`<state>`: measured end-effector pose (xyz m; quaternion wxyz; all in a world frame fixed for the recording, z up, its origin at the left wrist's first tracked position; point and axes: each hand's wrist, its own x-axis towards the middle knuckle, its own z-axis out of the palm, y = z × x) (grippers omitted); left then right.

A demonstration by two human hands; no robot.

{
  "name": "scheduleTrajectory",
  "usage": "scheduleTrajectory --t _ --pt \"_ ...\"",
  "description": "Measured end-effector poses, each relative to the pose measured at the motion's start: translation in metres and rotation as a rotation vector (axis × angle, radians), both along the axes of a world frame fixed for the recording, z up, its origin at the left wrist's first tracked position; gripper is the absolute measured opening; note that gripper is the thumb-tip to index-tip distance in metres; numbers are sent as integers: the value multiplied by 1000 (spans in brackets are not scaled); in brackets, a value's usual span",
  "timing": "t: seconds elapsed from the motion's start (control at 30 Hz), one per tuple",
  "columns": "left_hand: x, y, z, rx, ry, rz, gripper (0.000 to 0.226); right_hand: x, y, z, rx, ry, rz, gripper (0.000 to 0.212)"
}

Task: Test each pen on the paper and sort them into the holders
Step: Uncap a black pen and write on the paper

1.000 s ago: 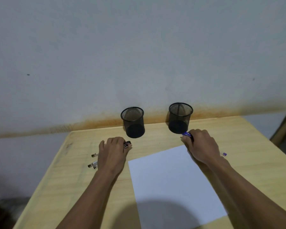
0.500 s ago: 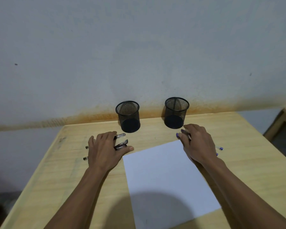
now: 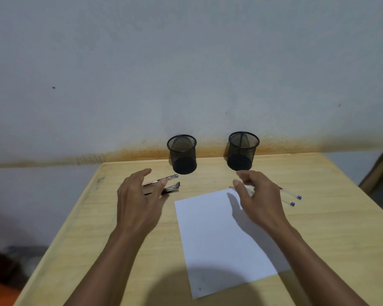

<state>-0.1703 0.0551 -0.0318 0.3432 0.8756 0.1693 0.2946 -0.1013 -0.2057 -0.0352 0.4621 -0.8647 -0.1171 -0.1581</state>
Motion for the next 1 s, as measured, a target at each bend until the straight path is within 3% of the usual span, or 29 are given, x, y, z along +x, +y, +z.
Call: scheduleTrajectory --t 0.17,0.4,0.63,0.77,0.83,0.9,1.0 --pt "-53 -2 -7 8 -24 89 34 -32 45 6 -48 24 150 20" --pt "-75 13 -53 335 252 17 32 -15 131 -3 -452 -128 375 31" --pt "-69 15 -61 404 232 20 36 11 174 -12 -791 -281 444 18" --pt "-66 18 -64 378 205 25 33 17 178 -18 -757 -370 460 9" --pt "-65 18 -61 344 206 22 32 17 176 -19 -696 -370 455 16" --pt "-64 18 -55 291 199 21 29 11 171 -14 -572 -283 453 28" --pt "-63 14 -41 160 135 4 26 -4 158 2 -223 -19 418 43"
